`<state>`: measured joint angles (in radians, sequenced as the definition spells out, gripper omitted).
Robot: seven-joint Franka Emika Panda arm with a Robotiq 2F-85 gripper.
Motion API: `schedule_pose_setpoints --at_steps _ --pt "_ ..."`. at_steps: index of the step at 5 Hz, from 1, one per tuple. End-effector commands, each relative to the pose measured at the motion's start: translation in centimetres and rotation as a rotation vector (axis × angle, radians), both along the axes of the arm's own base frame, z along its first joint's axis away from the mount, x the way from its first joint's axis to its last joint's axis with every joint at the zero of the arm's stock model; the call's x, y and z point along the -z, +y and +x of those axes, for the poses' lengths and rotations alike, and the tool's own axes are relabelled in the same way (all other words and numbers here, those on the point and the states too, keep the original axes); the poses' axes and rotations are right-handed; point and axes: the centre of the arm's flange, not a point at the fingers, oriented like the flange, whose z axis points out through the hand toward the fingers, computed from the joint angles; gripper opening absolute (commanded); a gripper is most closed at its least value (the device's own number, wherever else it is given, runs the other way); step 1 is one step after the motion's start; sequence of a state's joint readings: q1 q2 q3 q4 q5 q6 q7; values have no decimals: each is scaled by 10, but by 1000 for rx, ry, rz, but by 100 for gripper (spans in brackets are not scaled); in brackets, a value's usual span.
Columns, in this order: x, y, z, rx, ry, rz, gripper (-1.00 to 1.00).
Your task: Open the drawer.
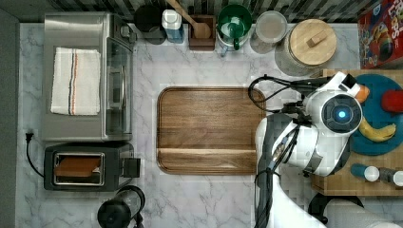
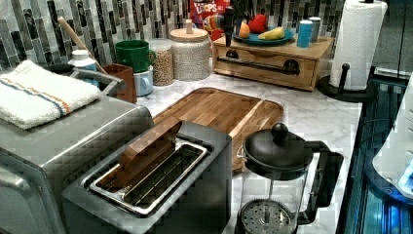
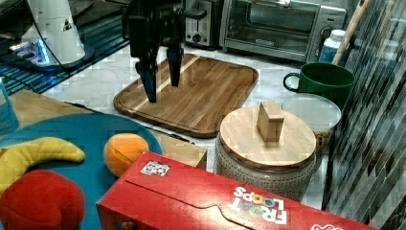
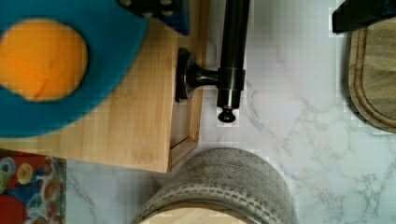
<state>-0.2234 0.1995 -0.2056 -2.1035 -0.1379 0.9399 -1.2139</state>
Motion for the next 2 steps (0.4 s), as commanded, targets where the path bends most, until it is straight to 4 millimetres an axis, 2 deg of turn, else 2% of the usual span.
schedule_pose_setpoints --at_steps 1,2 --pt "71 5 -14 49 72 40 100" --pt "78 -3 -13 112 75 23 100"
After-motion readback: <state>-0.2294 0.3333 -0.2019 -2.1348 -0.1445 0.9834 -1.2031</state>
